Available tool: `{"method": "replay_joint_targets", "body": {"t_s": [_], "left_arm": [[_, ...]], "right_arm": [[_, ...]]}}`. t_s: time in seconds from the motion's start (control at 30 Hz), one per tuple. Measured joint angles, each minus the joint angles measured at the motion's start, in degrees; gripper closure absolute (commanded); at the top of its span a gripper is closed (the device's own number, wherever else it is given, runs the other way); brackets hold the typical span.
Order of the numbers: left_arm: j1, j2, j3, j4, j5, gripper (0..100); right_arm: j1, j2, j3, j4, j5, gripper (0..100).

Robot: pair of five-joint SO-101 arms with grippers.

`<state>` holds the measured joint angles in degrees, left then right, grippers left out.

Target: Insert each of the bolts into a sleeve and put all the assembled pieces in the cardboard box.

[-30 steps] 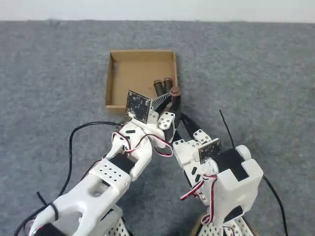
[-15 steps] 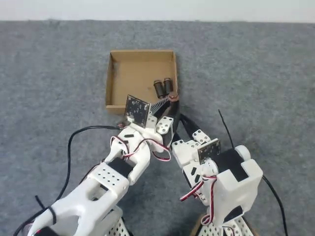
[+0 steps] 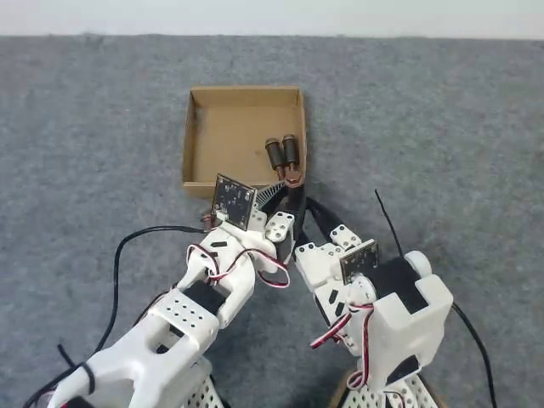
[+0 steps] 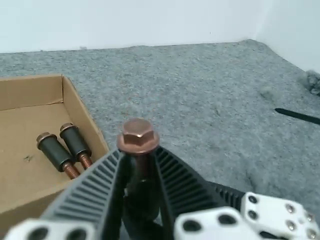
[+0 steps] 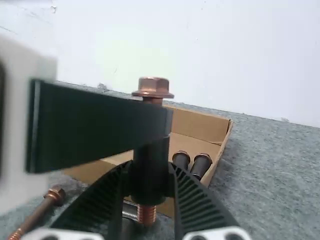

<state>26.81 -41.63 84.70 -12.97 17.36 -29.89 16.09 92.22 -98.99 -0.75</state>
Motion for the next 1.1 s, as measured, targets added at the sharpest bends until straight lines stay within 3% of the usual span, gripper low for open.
{"method": "replay_joint_targets", "body": {"t_s": [0.33,0.57,1.1], "left_arm": [[0.00,-0.79,1.14,-0.09,-0.09,98],[-0.97,-0.79,1.76,-0.18,-0.09,84],[-1.32,-1.23,2.81,-0.53,-0.09,85]], "right_arm": [[-0.09,0.09,0.00,0.00,0.09,99.2],[0.26,0.09,0.00,0.09,0.09,99.2],[0.53,0.09,0.00,0.09,0.09,99.2]]}}
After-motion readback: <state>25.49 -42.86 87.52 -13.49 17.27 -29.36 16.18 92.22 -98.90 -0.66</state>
